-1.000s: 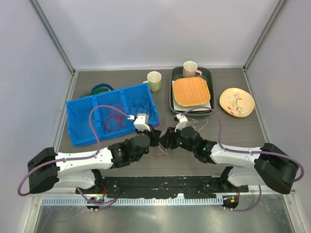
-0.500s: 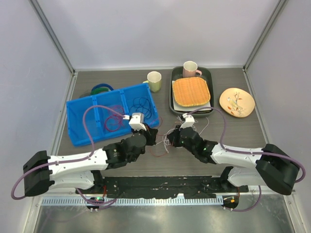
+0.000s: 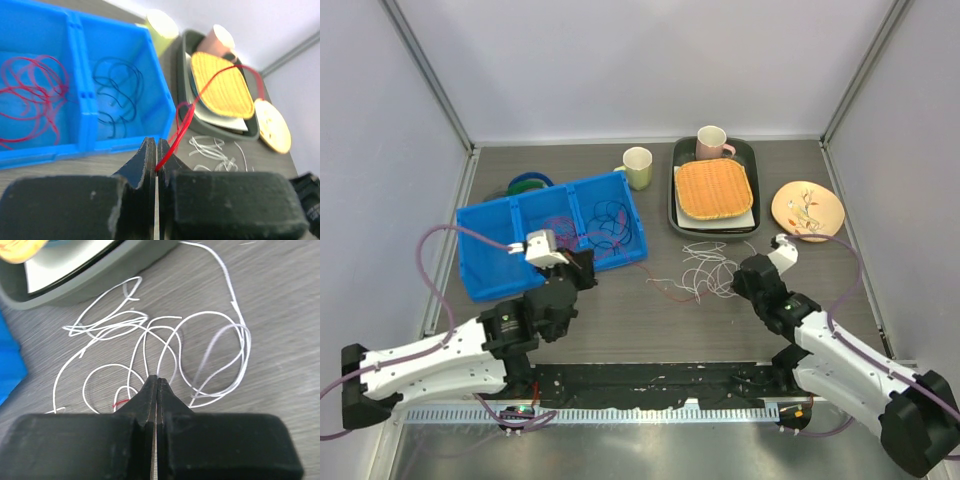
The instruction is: Untangle the cables
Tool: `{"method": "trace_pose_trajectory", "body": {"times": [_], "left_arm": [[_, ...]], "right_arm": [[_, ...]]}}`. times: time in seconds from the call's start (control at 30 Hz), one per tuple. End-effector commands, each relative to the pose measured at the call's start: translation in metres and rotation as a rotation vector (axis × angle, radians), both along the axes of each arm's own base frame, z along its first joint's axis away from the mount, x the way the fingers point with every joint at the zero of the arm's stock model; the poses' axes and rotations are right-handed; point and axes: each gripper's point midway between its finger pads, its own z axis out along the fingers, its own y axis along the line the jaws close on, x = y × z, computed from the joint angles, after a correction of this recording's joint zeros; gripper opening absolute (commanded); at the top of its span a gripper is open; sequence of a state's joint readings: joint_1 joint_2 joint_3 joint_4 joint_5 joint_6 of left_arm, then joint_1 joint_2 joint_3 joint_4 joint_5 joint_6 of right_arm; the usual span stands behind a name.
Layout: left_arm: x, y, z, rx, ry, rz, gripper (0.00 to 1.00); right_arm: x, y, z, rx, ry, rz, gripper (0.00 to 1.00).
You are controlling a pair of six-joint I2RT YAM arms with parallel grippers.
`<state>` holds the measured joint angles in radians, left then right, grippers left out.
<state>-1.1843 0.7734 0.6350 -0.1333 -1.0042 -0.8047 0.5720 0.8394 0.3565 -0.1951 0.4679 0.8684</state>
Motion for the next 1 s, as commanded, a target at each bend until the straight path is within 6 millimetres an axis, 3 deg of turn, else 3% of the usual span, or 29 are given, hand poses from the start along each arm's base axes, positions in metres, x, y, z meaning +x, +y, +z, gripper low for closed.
{"method": "trace_pose_trajectory", "body": {"times": [0.0,0.17,0.27,0.43,0.67,0.8,0.97], "left_arm": [[-0.001,0.066,0.03,-0.007,-0.055,0.23,0.0],[-0.012,0.11,0.05,-0.079,-0.085,0.324,0.0],[-0.022,0.15,0.069,-0.126,-0.115,0.405,0.0],[-0.028,0.172,0.099,-0.121,-0.146,0.442,0.0],[-0.016,0.137,0.108,0.013,-0.129,0.384,0.0],[-0.011,0.119,0.118,0.05,-0.123,0.347,0.0],[-0.008,0.103,0.138,0.036,-0.161,0.266,0.0]], "right_arm": [[-0.012,-0.034,-0.011,-0.048,0.072,-0.108,0.01],[-0.013,-0.053,-0.013,-0.095,0.099,-0.174,0.01],[-0.012,-0.063,-0.011,-0.12,0.11,-0.208,0.01],[-0.015,-0.08,-0.01,-0.158,0.129,-0.27,0.01],[-0.015,-0.087,0.003,-0.152,0.08,-0.289,0.01],[-0.013,-0.081,0.014,-0.136,0.016,-0.227,0.01],[-0.014,-0.069,0.012,-0.108,-0.033,-0.13,0.04]]}}
